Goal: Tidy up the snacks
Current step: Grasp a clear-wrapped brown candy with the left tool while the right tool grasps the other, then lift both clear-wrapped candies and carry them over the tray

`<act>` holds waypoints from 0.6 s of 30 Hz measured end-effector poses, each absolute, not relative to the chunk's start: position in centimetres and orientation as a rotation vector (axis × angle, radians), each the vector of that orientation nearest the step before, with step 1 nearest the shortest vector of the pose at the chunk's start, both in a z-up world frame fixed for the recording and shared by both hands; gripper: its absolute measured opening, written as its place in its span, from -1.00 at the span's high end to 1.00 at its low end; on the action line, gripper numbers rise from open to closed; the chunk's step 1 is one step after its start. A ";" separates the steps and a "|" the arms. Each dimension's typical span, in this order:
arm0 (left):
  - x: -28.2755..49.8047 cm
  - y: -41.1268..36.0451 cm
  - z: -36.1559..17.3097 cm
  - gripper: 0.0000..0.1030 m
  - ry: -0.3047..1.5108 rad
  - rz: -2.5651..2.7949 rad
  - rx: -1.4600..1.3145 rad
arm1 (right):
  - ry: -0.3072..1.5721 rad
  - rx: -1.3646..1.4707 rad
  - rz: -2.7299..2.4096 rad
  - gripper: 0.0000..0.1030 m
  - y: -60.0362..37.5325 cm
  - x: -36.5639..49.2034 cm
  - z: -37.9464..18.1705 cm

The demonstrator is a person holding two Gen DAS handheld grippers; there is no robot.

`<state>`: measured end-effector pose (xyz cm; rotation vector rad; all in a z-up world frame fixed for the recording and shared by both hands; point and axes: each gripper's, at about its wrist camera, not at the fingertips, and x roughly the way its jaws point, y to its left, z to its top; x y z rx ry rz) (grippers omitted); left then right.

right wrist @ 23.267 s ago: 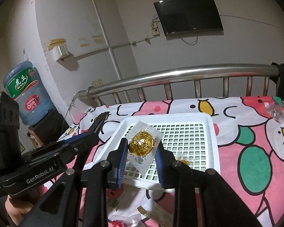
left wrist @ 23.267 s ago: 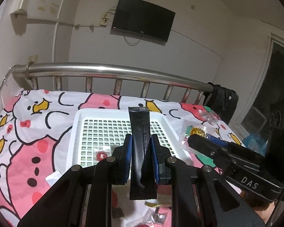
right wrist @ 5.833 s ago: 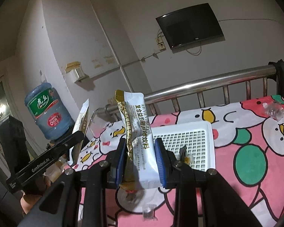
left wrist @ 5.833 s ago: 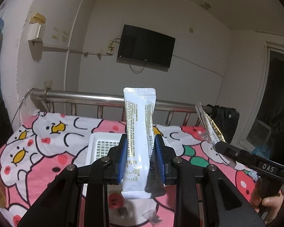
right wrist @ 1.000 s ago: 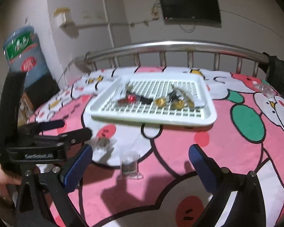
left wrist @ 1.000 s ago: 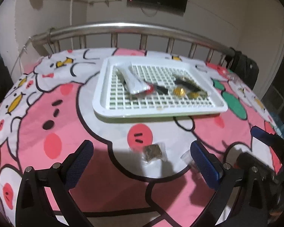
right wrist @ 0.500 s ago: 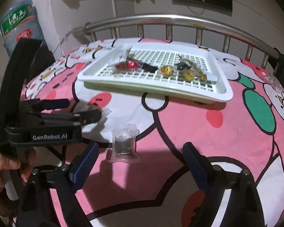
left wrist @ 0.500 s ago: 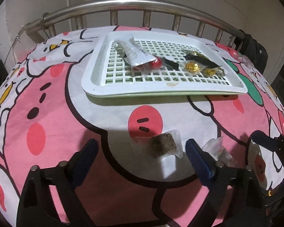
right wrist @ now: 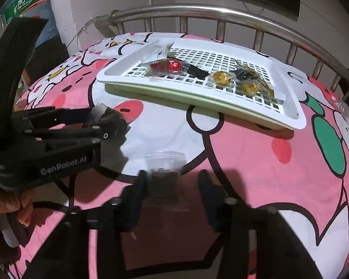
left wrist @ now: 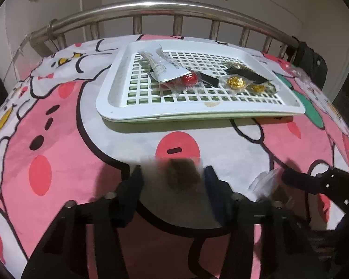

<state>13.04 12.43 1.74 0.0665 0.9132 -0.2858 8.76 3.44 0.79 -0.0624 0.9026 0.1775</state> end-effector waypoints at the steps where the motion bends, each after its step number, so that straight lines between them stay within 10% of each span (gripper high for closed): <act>1: 12.9 12.3 1.7 0.19 0.909 -0.291 0.074 | 0.901 -0.051 0.172 0.38 3.2 8.7 0.8; 6: 12.7 12.5 1.8 0.74 0.905 -0.309 0.059 | 0.891 0.015 0.184 0.41 2.2 8.5 0.9; 18: 11.2 13.3 2.3 0.73 0.881 -0.363 -0.002 | 0.857 0.073 0.176 0.42 0.8 7.7 1.2</act>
